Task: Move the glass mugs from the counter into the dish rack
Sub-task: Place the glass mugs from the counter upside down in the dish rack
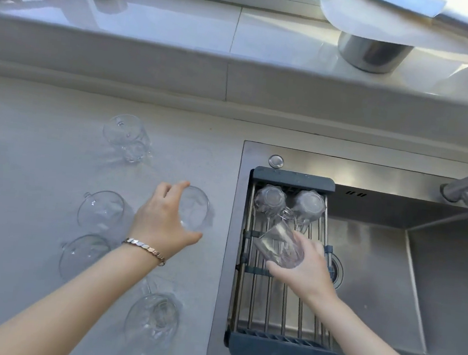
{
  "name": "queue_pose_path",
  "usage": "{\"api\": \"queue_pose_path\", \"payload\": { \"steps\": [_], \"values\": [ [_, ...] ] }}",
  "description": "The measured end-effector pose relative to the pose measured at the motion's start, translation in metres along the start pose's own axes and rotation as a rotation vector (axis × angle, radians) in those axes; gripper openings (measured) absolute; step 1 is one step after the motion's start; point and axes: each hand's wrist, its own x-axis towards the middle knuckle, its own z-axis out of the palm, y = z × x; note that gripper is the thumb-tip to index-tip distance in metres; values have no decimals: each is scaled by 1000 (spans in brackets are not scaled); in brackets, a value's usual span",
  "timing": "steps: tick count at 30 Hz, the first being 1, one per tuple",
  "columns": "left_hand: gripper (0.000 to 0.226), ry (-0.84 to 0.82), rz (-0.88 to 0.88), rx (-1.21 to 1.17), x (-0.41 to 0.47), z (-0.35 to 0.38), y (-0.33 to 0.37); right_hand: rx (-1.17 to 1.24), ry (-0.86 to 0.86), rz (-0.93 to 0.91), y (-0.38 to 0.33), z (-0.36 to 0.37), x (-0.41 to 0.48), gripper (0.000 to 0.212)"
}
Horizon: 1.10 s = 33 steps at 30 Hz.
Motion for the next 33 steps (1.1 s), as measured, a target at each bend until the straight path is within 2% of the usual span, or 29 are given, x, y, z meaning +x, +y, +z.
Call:
{"api": "queue_pose_path", "payload": {
  "steps": [3, 6, 9, 11, 16, 19, 21, 24, 27, 30, 32, 33],
  "values": [
    [88, -16, 35, -41, -14, 10, 6, -270, 25, 30, 13, -6, 10, 73],
    [88, -30, 62, -28, -21, 14, 10, -522, 43, -19, 7, 6, 30, 67],
    [87, -38, 81, -1, -26, 15, 12, -635, 30, -76, -4, 29, 47, 69],
    [87, -39, 90, 7, -29, 16, 12, -573, 51, -64, -9, 41, 51, 69],
    [90, -72, 62, -19, -32, 15, 12, -174, 78, -49, 0, 30, 40, 68],
    [91, -85, 30, -64, -31, 12, 23, -132, 83, -209, 11, 8, 12, 68],
    [89, -114, 2, -151, -30, 10, 39, -69, 22, -352, 14, -1, -12, 79],
    [81, -281, -99, -376, -25, 19, 68, -26, -45, -588, 16, -5, -34, 100],
    [72, -587, -225, -604, -17, 35, 94, -74, 129, -719, 27, -10, -36, 86],
    [68, -761, -281, -601, -11, 55, 114, -70, 250, -685, 37, -28, -34, 69],
    [68, -741, -255, -509, -5, 70, 119, -95, 234, -534, 38, -43, -31, 70],
    [66, -671, -185, -415, -1, 78, 119, -137, 229, -434, 38, -49, -27, 71]
  ]
}}
